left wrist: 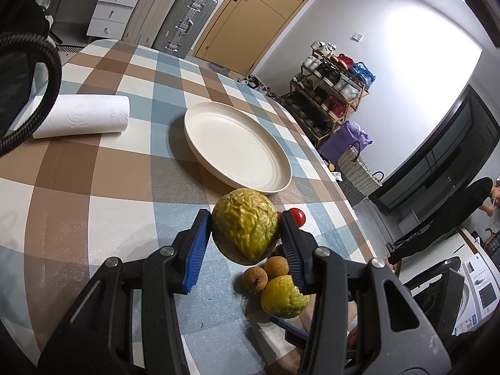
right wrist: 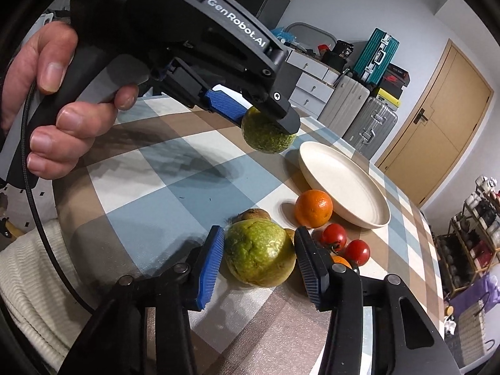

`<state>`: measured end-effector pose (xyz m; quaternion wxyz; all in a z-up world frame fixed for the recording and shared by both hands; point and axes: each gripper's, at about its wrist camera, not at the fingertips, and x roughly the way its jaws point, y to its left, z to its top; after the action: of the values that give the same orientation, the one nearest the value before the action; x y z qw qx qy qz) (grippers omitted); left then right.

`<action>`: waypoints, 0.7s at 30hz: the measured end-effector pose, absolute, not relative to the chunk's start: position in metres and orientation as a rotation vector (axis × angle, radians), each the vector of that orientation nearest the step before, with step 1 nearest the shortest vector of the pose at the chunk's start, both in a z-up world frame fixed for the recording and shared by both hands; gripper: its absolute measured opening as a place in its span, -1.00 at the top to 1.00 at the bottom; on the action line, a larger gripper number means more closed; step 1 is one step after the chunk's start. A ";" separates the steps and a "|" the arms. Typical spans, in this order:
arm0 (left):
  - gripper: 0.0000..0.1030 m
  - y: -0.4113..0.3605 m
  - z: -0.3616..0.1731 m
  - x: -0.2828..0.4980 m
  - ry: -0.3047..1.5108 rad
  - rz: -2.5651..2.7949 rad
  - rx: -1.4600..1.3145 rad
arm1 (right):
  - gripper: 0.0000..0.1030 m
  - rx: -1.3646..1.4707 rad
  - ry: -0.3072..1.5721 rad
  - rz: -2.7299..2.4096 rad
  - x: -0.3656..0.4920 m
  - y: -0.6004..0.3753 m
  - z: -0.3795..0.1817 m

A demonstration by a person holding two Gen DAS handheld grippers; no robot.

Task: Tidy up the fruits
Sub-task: 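Lift the yellow-green fruit with the left gripper while the right gripper grasps the green guava, then carry both held fruits over the cream plate with both grippers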

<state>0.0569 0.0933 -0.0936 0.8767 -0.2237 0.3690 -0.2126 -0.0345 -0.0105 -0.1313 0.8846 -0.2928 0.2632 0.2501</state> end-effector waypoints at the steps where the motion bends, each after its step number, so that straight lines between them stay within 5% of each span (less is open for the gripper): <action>1: 0.18 0.094 -0.093 0.056 0.770 -0.442 -0.469 | 0.08 -0.612 0.545 0.521 -0.035 -0.011 -0.132; 21: 0.18 0.095 -0.093 0.057 0.775 -0.438 -0.474 | 0.01 -0.691 0.572 0.488 -0.031 -0.004 -0.139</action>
<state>0.0567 0.0955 -0.0930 0.8755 -0.2273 0.3712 -0.2098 -0.0306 -0.0042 -0.1393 0.8725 -0.3306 0.2738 0.2335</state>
